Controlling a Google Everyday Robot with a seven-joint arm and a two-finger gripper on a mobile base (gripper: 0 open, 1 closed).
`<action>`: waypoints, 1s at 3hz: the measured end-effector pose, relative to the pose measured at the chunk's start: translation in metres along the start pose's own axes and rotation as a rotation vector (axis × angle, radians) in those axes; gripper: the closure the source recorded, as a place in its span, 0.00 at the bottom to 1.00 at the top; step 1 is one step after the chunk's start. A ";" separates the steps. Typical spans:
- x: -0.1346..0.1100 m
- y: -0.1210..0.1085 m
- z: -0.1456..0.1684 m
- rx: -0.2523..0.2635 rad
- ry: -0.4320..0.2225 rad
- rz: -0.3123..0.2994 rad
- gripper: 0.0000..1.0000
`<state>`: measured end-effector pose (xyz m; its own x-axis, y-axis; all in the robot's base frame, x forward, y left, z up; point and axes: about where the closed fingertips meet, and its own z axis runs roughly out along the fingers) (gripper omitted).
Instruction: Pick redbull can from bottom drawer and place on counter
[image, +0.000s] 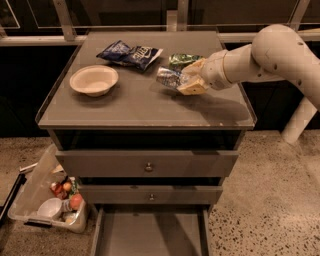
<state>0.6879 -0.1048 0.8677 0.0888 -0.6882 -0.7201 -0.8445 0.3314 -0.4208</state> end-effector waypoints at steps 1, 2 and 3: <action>0.000 0.000 0.000 0.000 0.000 0.000 0.58; 0.000 0.000 0.000 0.000 0.000 0.000 0.34; 0.000 0.000 0.000 0.000 0.000 0.000 0.11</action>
Offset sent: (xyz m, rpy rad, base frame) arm 0.0000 0.0000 0.0000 0.0000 0.0000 0.0000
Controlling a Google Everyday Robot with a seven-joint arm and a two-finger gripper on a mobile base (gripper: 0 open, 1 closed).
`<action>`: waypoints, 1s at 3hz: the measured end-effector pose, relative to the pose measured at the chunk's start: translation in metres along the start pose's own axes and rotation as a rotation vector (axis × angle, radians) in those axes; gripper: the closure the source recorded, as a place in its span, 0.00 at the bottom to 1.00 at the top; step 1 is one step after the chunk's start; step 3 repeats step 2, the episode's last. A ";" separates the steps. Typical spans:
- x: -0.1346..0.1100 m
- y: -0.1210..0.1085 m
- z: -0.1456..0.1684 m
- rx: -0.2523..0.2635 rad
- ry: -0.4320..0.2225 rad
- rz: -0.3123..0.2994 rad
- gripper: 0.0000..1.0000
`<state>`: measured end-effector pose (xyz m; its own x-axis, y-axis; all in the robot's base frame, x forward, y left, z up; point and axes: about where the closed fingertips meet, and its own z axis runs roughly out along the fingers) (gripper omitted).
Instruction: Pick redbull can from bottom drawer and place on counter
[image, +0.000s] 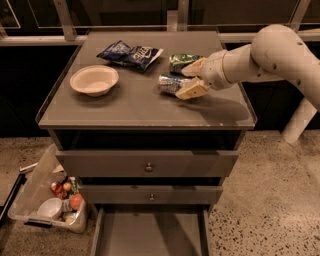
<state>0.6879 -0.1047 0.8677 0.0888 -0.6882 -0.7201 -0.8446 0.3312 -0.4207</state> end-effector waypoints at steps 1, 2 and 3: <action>0.000 0.000 0.000 0.000 0.000 0.000 0.00; 0.000 0.000 0.000 0.000 0.000 0.000 0.00; 0.000 0.000 0.000 0.000 0.000 0.000 0.00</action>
Offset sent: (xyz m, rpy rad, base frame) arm 0.0000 0.0000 0.0000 0.0000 0.0000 0.0000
